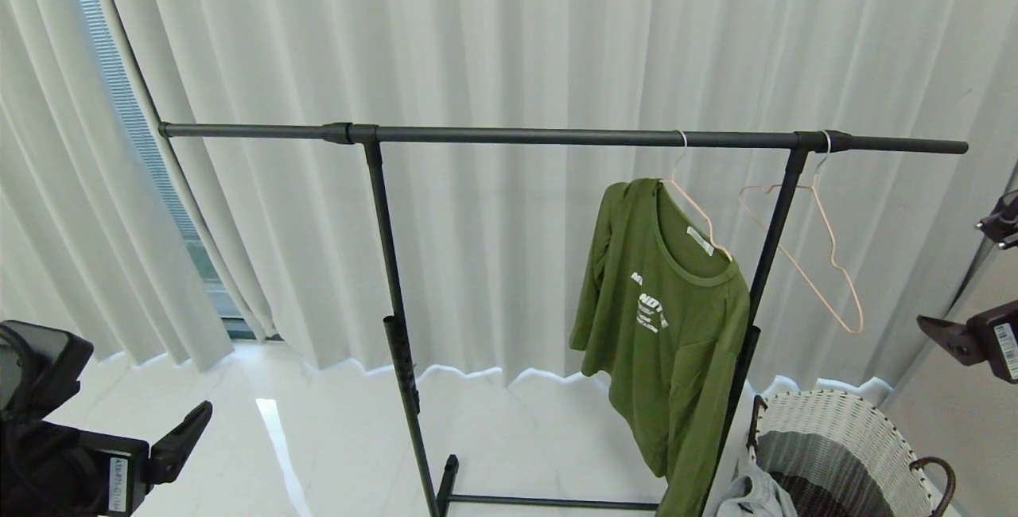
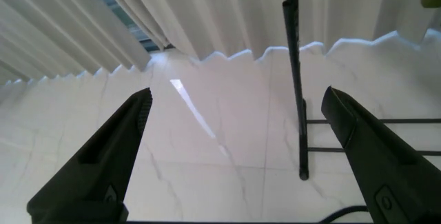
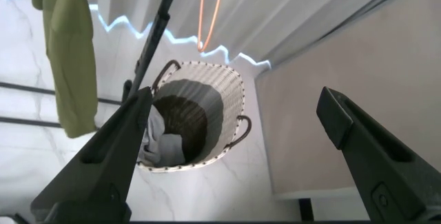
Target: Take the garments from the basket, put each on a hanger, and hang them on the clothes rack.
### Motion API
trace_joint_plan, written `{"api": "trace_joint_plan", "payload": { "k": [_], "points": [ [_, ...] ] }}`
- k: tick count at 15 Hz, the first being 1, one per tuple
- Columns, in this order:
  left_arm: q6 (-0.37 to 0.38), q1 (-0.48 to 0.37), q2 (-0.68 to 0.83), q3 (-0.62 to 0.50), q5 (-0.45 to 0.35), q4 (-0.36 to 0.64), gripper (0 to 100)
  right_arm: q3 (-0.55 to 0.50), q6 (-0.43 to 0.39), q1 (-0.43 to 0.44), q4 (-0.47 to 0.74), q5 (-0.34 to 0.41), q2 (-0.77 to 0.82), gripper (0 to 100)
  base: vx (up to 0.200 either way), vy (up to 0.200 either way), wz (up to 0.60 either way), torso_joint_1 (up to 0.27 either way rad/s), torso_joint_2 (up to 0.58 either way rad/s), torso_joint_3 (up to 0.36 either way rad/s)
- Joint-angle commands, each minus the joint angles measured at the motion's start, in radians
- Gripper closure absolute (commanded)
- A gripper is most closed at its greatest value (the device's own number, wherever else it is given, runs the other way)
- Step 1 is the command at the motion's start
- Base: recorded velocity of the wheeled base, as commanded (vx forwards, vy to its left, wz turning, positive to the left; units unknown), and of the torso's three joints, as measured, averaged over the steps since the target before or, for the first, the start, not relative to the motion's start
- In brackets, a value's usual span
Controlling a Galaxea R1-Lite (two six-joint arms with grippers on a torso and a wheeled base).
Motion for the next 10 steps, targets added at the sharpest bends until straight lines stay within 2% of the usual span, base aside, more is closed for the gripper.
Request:
{"api": "trace_joint_plan", "payload": {
  "k": [1,4,10],
  "points": [
    [0.000,0.024,0.004,0.001,0.000,0.000,0,0.002,0.001,0.001,0.000,0.000,0.003,0,0.000,0.000,0.00,0.000,0.00,0.000],
    [0.000,0.025,0.005,0.009,-0.001,0.000,0,0.000,-0.001,0.001,0.001,-0.003,0.005,0,0.000,0.000,0.00,-0.019,0.04,0.022],
    [0.003,0.025,0.005,0.028,-0.003,0.000,0,0.002,-0.001,0.001,0.001,-0.003,0.005,0,0.000,0.000,0.00,-0.181,0.45,0.262]
  ]
}}
